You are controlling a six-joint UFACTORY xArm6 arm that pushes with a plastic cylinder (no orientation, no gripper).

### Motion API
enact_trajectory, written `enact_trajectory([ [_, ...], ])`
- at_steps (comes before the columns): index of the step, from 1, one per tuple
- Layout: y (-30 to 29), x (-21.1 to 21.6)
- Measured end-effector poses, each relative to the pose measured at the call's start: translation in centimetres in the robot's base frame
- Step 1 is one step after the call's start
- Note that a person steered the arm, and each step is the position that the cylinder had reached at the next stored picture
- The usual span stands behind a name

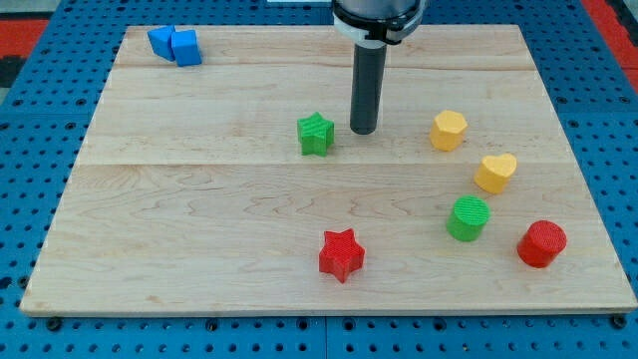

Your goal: Slide the green star towards the top right

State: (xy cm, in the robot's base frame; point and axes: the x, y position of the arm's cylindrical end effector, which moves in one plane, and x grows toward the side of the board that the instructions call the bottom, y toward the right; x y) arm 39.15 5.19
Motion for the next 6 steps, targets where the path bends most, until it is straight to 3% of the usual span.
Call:
enact_trajectory([
  [1,-0.2,5.2],
  [2,-3.1,6.3],
  [3,-7.4,2.6],
  [4,-5.0,-2.7],
  [5,-2.7,-4.7],
  [6,-6.2,-2.7],
])
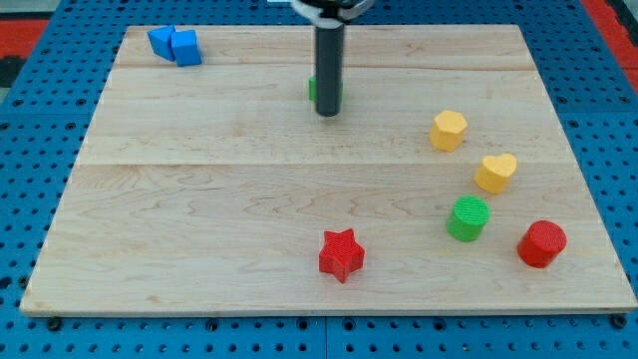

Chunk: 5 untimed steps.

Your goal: Slide the green star towards the top right

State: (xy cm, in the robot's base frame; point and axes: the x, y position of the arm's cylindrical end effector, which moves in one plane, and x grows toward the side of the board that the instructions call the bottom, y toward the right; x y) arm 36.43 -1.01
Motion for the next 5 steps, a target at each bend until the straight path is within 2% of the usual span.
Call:
enact_trajectory([
  [1,-5.8,-1.1],
  [2,-0.8,-4.0],
  [3,9.0,-4.8],
  [5,10.3,-5.0],
])
